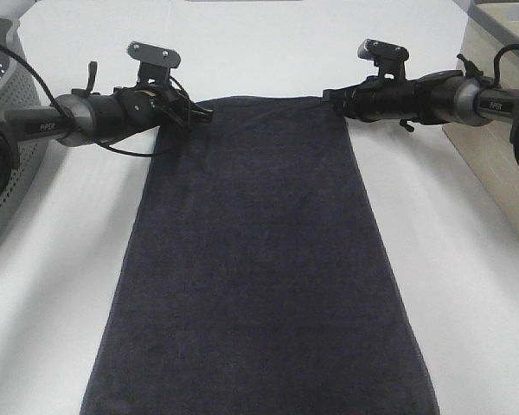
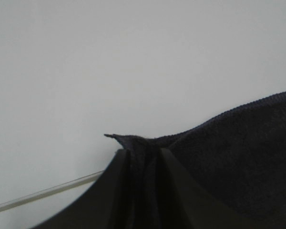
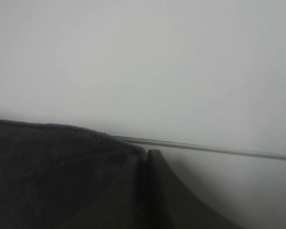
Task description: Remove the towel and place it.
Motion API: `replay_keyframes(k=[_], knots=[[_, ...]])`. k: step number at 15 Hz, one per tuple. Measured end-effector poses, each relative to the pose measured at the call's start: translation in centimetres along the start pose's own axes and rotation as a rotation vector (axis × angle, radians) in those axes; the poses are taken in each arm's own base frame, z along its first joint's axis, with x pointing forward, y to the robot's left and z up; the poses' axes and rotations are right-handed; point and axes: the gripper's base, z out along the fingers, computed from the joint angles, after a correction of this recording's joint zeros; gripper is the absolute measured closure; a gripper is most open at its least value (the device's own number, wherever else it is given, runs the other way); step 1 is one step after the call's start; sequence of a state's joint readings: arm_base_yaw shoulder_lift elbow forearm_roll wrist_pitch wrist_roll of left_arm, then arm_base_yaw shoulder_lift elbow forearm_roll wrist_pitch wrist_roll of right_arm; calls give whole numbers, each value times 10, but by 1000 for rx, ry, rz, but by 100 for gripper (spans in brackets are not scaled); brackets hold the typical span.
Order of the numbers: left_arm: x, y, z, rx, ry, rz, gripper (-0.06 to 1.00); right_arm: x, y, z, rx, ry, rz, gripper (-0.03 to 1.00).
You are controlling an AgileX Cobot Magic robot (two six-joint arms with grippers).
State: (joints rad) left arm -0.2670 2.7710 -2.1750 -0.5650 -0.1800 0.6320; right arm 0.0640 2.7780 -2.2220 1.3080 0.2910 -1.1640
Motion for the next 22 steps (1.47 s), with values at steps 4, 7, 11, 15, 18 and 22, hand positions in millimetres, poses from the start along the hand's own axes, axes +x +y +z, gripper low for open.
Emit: replay_keyframes(k=[4, 7, 11, 15, 18, 22], knots=[[-1, 10, 1, -42, -38, 6, 49, 0, 1, 0, -13, -3, 22, 37], [-2, 14, 1, -59, -56, 5, 41, -11, 5, -5, -17, -17, 0, 30], [3, 30, 2, -57, -12, 7, 40, -42, 24, -25, -104, -23, -74, 29], [5, 42, 3, -71, -4, 13, 40, -60, 37, -40, -158, -2, -113, 29], [-10, 44, -1, -67, -22, 18, 40, -66, 41, -47, -157, 20, -134, 29], [-53, 47, -15, -56, -75, 14, 40, -83, 51, -63, -172, 31, -159, 29]])
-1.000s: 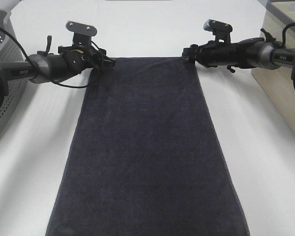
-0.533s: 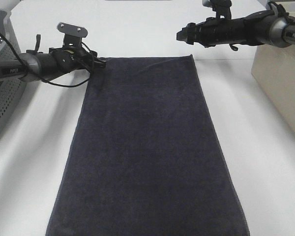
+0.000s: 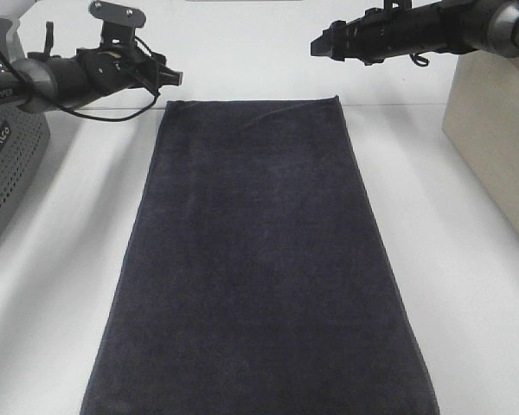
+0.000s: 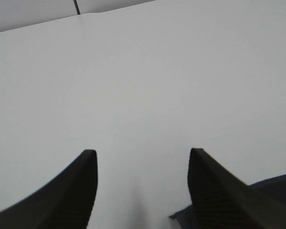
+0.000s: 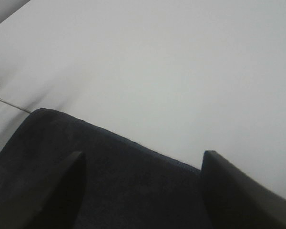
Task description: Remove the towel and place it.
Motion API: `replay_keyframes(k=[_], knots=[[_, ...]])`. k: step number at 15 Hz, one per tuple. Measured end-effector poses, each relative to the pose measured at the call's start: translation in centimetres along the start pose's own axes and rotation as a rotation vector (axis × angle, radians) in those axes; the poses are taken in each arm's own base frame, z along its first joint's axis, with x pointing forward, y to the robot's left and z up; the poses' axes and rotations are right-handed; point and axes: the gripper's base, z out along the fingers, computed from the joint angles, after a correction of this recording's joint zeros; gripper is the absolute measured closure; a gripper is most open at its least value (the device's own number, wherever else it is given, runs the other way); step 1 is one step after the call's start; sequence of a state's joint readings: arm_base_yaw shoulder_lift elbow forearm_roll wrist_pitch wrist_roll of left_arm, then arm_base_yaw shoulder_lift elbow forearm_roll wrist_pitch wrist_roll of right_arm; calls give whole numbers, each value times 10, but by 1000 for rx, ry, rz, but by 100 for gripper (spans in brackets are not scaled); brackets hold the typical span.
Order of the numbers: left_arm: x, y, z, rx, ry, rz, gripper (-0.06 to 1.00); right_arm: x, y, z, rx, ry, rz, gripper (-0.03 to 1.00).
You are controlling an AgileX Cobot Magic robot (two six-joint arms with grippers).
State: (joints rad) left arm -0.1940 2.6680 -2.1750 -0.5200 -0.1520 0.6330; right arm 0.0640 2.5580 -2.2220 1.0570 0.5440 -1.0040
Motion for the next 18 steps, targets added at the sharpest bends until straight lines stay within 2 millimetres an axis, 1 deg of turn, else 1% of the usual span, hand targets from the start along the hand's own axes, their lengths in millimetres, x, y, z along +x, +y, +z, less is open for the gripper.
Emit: replay_keyframes(k=[2, 4, 5, 6, 7, 8, 9, 11, 13, 14, 15, 17, 18], knots=[[-29, -2, -12, 67, 36, -3, 40, -11, 7, -12, -2, 39, -18, 28], [-59, -6, -30, 181, 124, 23, 40, -25, 18, -32, 1, 118, -14, 25], [-84, -9, -54, 292, 234, 72, 40, -41, 29, -61, 50, 233, 4, 23], [-101, -8, -68, 322, 272, 77, 40, -49, 34, -79, 98, 293, 21, 22], [-109, -7, -76, 332, 295, 67, 40, -52, 37, -88, 120, 317, 48, 20], [-123, -4, -89, 328, 333, 30, 39, -59, 43, -107, 171, 376, 85, 19], [-140, 0, -105, 309, 368, -16, 34, -67, 49, -126, 214, 418, 114, 19], [-164, 11, -134, 243, 441, -56, 19, -84, 63, -161, 297, 433, 148, 19], [-182, 28, -161, 137, 514, -31, 14, -97, 68, -194, 346, 419, 191, 19], [-187, 43, -173, 79, 549, -56, 14, -100, 64, -210, 365, 410, 222, 19], [-188, 51, -177, 59, 566, -76, 14, -102, 60, -219, 380, 397, 242, 19], [-195, 94, -195, -19, 580, -170, 13, -106, 45, -245, 434, 363, 280, 19], [-197, 112, -203, -36, 581, -219, 13, -108, 43, -253, 455, 352, 288, 19]])
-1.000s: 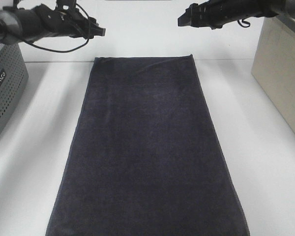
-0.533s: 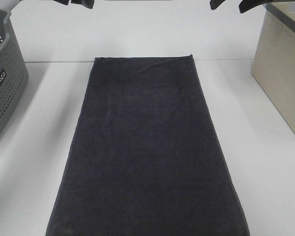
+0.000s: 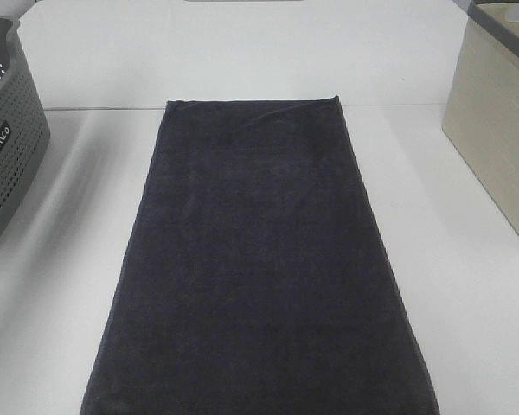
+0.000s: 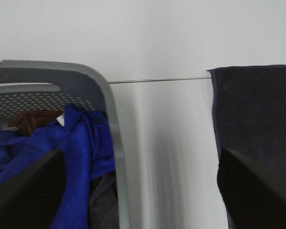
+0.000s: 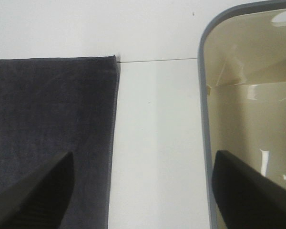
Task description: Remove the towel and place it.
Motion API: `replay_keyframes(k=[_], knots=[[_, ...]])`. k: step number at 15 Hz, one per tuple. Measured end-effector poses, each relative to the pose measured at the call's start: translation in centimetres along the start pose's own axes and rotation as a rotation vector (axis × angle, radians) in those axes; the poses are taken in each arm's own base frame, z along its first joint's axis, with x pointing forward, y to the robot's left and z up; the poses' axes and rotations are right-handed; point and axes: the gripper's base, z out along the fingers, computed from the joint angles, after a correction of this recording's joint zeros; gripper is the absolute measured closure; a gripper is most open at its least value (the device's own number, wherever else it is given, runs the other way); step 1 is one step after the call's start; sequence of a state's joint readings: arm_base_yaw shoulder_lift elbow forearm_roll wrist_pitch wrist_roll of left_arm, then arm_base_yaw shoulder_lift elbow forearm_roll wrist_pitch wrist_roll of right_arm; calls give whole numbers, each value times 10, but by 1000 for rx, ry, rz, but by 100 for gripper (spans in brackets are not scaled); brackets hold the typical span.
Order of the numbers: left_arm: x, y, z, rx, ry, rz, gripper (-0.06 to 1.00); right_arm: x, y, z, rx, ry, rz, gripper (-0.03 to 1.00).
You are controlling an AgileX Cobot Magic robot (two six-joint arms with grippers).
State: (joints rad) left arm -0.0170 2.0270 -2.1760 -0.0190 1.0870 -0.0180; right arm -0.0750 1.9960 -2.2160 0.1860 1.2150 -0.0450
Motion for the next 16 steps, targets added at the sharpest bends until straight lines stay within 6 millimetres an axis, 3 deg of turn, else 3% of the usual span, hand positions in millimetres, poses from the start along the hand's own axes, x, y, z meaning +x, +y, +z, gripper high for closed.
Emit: replay_keyframes(k=[2, 3, 6, 9, 10, 13, 16], knots=[[4, 20, -13, -2, 45, -48, 13, 8, 2, -21, 1, -9, 7, 19], [8, 19, -24, 8, 78, -42, 14, 28, 7, -40, -4, 15, 9, 19], [35, 16, -55, 15, 124, -46, 15, 87, 12, -72, 6, 90, 10, 20], [82, 16, -104, -23, 77, -30, 15, 163, 19, -114, 7, 106, 19, 20], [100, 17, -124, -39, 63, -21, 15, 177, 21, -120, 8, 103, 22, 20], [141, 15, -172, -51, 8, -12, 15, 244, 26, -148, 7, 52, 21, 20], [199, 12, -219, -57, -74, -17, 15, 303, 29, -169, 8, -48, 2, 20]])
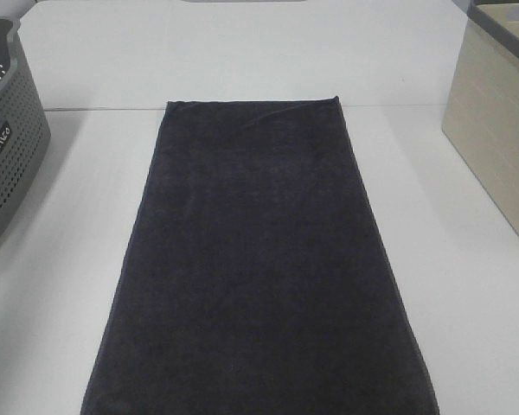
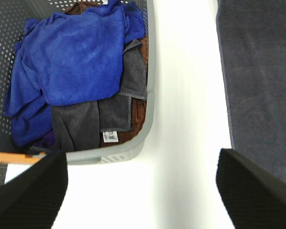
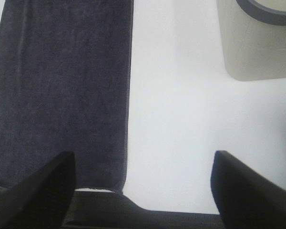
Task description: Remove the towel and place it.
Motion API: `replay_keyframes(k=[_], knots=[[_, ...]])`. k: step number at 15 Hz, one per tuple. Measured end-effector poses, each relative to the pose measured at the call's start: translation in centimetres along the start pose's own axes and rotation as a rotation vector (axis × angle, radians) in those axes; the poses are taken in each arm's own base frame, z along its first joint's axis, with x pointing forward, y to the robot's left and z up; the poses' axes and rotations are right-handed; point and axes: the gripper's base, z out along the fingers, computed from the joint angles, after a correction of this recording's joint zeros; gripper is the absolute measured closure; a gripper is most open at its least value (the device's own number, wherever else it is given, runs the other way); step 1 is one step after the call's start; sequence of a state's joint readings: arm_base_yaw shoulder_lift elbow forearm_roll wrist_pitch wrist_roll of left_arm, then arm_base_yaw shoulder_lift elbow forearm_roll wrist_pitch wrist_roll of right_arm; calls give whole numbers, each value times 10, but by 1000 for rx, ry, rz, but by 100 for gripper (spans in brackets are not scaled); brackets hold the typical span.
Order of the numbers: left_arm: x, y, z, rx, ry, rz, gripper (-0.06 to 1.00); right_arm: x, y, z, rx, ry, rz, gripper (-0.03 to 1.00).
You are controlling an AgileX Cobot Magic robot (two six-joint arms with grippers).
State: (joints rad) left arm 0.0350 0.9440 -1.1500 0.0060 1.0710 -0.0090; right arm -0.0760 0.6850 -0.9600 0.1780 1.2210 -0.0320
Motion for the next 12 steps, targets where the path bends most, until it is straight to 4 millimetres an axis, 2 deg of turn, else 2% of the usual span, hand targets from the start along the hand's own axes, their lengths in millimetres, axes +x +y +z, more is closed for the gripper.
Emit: replay_keyframes(k=[1, 2, 3, 6, 9, 12], knots=[[39, 1, -20, -10, -43, 4, 15, 33, -1, -8, 18, -65, -16, 20], [58, 3, -30, -29, -76, 13, 15, 47, -2, -10, 32, -92, -22, 20], [66, 4, -33, -39, -87, 18, 15, 53, -2, -10, 37, -104, -25, 20], [118, 7, -52, -68, -190, 27, 15, 90, -4, -11, 49, -188, -49, 20], [162, 5, -59, -37, -288, 11, 15, 119, -5, -6, 52, -258, -87, 20], [199, 3, -52, -18, -371, 3, 15, 141, -8, 7, 63, -294, -162, 20]])
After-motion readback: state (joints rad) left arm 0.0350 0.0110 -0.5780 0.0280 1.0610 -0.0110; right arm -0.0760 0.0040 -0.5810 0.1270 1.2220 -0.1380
